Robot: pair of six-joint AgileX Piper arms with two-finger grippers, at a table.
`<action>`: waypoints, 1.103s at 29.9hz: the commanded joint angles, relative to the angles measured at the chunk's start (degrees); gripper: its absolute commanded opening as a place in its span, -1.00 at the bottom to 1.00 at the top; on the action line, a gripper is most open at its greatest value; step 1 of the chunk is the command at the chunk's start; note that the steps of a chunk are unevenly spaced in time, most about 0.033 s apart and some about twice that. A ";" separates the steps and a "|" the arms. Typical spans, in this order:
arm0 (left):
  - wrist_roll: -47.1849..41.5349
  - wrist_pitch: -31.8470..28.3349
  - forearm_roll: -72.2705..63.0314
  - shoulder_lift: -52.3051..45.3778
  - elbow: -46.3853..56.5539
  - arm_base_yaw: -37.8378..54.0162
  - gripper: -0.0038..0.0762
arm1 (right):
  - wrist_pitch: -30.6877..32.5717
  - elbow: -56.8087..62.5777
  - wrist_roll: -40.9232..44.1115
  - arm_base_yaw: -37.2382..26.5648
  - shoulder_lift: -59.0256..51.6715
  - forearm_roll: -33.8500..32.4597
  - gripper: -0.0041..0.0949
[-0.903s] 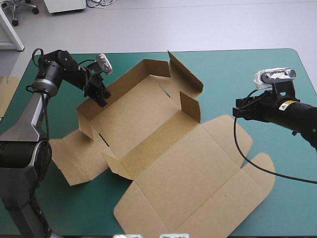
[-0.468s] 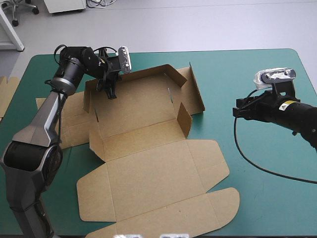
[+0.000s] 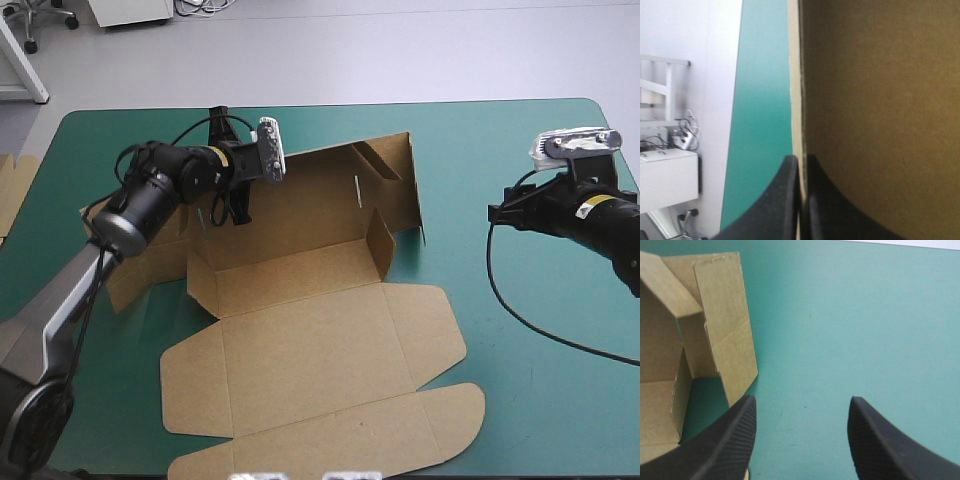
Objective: Fold the box
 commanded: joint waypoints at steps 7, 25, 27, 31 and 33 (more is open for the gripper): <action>-13.51 -18.83 11.51 -12.46 16.25 -7.75 -0.93 | 2.70 -8.11 2.43 -0.35 -0.96 -1.63 0.12; -57.70 -9.32 56.42 -13.41 22.00 -20.12 -0.93 | 7.51 -18.93 1.39 -1.00 12.24 2.94 0.11; -58.71 -7.52 56.85 -13.41 22.00 -21.39 -0.93 | 8.40 -22.50 1.15 -2.04 15.46 3.43 0.11; -58.71 -5.75 58.05 -13.44 22.00 -23.07 -0.93 | 11.39 -30.72 -2.17 -4.32 21.88 8.32 0.09; -58.71 -5.99 58.66 -13.44 22.00 -23.07 -0.93 | 11.70 -34.30 -3.70 -5.04 24.97 11.62 0.01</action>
